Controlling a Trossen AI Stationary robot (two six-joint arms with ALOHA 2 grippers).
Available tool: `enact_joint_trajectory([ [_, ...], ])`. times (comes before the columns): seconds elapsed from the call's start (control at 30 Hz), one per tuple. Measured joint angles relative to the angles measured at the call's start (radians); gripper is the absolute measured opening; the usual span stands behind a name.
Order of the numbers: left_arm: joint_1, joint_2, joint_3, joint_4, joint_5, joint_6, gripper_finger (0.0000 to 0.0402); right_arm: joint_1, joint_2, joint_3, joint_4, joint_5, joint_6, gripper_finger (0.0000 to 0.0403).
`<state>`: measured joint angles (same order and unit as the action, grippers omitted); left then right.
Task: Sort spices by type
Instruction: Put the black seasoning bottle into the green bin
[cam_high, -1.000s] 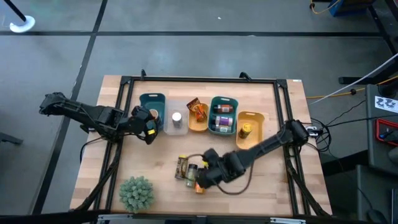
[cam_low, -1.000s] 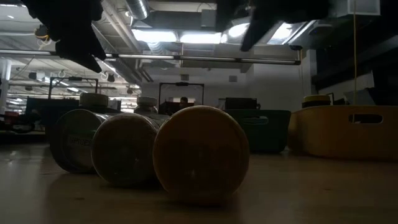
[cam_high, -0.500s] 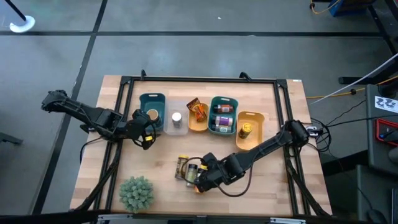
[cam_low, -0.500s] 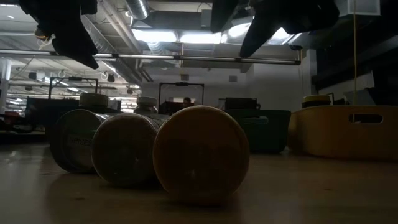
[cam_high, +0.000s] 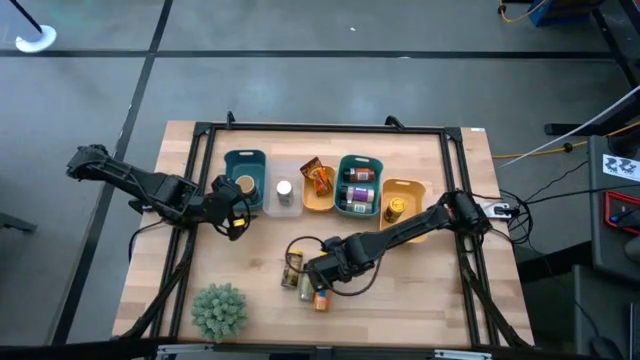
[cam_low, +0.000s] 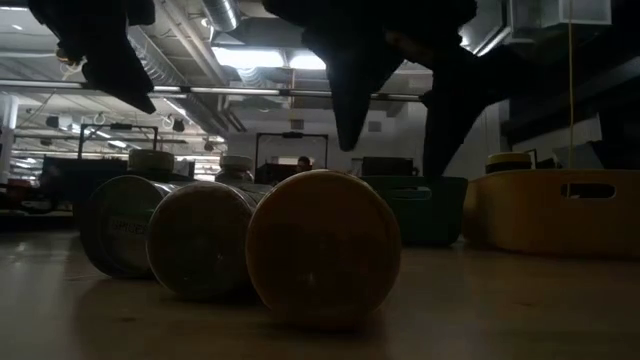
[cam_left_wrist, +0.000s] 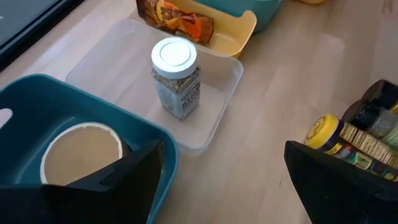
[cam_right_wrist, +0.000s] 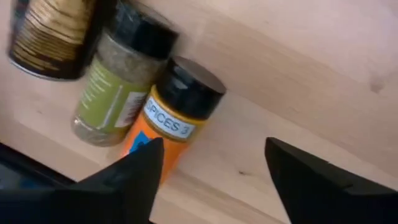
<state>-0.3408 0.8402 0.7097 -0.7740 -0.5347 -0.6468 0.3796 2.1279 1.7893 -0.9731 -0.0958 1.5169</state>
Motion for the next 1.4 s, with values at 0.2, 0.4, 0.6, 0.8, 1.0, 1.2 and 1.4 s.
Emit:
enact_joint_trajectory([
  [0.2,0.0,0.0,-0.001,-0.032,0.0,0.0,0.0318,-0.001,0.003,0.0,0.083,0.024,-0.001,0.0319],
  [0.4,0.0,0.0,-0.001,-0.032,0.0,0.0,0.0318,0.0,0.016,0.001,0.146,0.062,0.003,0.0323],
  [0.6,0.0,0.0,0.0,-0.032,-0.001,0.0,0.0318,0.0,0.045,0.0,0.154,0.025,0.029,0.0324],
  [0.8,0.0,0.0,0.0,-0.031,-0.001,0.0,0.0318,0.003,0.065,0.002,0.167,-0.041,0.031,0.0324],
  [1.0,0.0,0.0,0.0,-0.03,-0.001,0.0,0.0318,0.007,0.078,0.0,0.156,-0.029,0.031,0.0324],
  [1.2,0.0,0.0,0.0,-0.03,-0.001,0.0,0.0318,0.007,0.078,0.0,0.157,0.015,0.031,0.0324],
  [1.4,0.0,0.0,0.0,-0.03,-0.001,0.0,0.0318,0.007,0.087,0.0,0.157,0.012,0.031,0.0324],
])
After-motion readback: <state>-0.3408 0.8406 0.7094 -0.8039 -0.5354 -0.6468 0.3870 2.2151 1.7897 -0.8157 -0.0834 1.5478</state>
